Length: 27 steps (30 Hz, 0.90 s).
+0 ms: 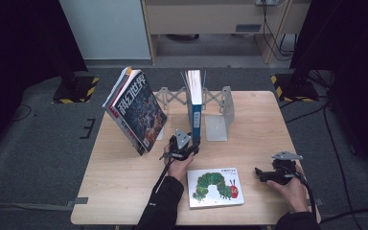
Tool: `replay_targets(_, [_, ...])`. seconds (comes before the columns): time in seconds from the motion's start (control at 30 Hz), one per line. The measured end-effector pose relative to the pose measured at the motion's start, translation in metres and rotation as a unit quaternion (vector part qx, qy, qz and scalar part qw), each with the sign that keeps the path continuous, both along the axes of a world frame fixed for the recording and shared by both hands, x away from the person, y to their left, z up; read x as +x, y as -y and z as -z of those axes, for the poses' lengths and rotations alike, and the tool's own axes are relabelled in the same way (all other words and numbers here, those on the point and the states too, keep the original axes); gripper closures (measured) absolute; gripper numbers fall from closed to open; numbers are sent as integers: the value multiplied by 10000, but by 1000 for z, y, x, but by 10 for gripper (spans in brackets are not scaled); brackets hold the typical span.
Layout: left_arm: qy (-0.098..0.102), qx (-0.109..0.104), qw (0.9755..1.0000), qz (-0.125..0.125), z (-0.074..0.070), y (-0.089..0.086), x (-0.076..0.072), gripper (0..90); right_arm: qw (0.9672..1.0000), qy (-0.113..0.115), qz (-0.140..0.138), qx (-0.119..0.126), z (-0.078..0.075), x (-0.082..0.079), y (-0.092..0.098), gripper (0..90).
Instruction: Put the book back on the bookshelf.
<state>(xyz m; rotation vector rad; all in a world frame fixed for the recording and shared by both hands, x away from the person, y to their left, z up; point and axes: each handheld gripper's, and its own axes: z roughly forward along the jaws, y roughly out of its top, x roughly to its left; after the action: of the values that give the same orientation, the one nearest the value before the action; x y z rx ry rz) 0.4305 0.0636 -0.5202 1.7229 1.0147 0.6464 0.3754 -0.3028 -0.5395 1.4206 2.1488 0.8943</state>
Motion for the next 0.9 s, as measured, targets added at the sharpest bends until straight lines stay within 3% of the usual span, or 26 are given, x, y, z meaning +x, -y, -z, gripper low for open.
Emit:
replay_targets(0.3, [-94,181,9997,101,-5,-10,-4,470,10000,21,-5,-21,0,0,0,15])
replay_targets(0.47, [-311,243,9991,183,-11,-19,-10,442,10000,30,62,-18,0,-1,0,29])
replay_targets(0.57, [-338,215,9987,305,-16,-21,-14,407,9998,90,168,28,-1,-3,0,100])
replay_targets(0.67, [-524,249,9976,378,-19,-25,-19,377,9998,106,162,-86,-7,-6,0,219])
replay_targets(0.73, [-560,318,9971,403,-22,-28,-23,366,9996,201,153,-122,-10,-6,0,238])
replay_targets(0.9, [-711,524,9944,585,-23,-35,-39,338,9988,471,116,60,-20,-11,-4,263])
